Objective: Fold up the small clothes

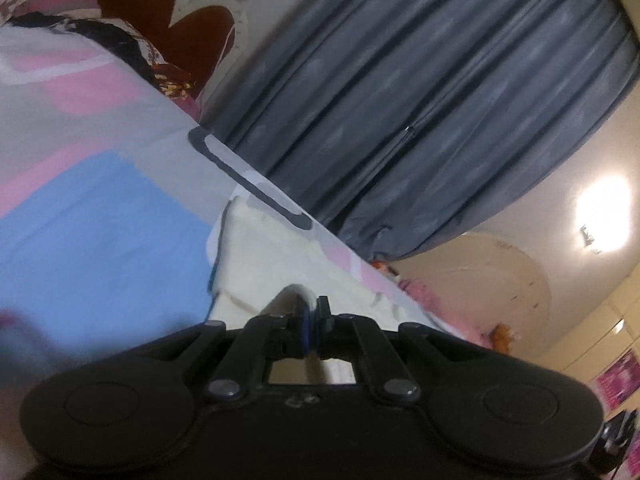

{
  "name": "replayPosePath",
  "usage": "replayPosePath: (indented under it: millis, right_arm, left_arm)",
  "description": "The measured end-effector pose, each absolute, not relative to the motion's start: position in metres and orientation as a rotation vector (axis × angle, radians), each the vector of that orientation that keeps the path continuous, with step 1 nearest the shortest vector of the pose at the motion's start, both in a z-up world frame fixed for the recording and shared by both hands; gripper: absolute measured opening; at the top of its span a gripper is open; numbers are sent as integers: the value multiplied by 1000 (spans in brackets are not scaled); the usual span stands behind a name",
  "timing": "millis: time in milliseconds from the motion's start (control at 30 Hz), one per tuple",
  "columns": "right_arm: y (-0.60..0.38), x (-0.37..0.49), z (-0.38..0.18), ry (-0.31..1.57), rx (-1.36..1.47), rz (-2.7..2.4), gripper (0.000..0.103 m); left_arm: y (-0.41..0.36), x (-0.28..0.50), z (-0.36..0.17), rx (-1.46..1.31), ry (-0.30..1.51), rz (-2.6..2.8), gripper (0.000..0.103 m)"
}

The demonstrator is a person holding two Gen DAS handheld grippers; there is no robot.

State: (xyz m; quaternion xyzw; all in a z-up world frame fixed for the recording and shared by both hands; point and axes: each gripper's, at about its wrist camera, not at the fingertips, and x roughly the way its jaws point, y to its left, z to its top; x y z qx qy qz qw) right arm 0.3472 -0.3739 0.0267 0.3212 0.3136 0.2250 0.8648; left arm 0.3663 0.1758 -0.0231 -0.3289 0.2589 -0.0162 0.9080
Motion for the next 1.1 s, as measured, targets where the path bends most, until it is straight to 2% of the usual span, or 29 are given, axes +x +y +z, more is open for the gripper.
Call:
replayPosePath:
  millis: [233, 400, 433, 467, 500, 533, 567, 600, 633, 667, 733, 767, 967, 1100]
  right_arm:
    - [-364, 460, -20, 722, 668, 466, 3]
    - [-368, 509, -59, 775, 720, 471, 3]
    - [-367, 515, -63, 768, 735, 491, 3]
    - [-367, 520, -66, 747, 736, 501, 3]
    - [-365, 523, -66, 729, 720, 496, 5]
    - [-366, 525, -65, 702, 709, 489, 9]
    - [-366, 526, -63, 674, 705, 486, 27]
    - [-368, 526, -61, 636, 699, 471, 58]
    - [-370, 523, -58, 593, 688, 447, 69]
    - [-373, 520, -55, 551, 680, 438, 72]
    - [-377, 517, -50, 535, 668, 461, 72]
    - [-377, 516, -48, 526, 642, 467, 71]
    - [-344, 524, -51, 605, 373, 494, 50]
    - [-313, 529, -66, 664, 210, 480, 47]
  left_arm:
    - [185, 463, -55, -634, 600, 2, 2]
    - [185, 508, -74, -602, 652, -14, 3]
    - [186, 511, -75, -604, 639, -25, 8]
    - [187, 513, -75, -608, 618, -31, 25]
    - [188, 512, -75, -615, 597, -29, 33]
    - [190, 512, -74, -618, 566, -27, 51]
    - [191, 512, -72, -618, 539, -16, 58]
    - [192, 509, -71, -618, 508, -5, 70]
    - [194, 508, -69, -619, 484, -6, 72]
    - [194, 507, -68, -613, 474, -21, 68]
    - [191, 509, -65, -533, 499, -47, 59]
    - [188, 511, -64, -481, 516, -60, 59]
    - [174, 539, -70, -279, 640, -79, 54]
    - [169, 553, -80, -204, 725, -88, 46]
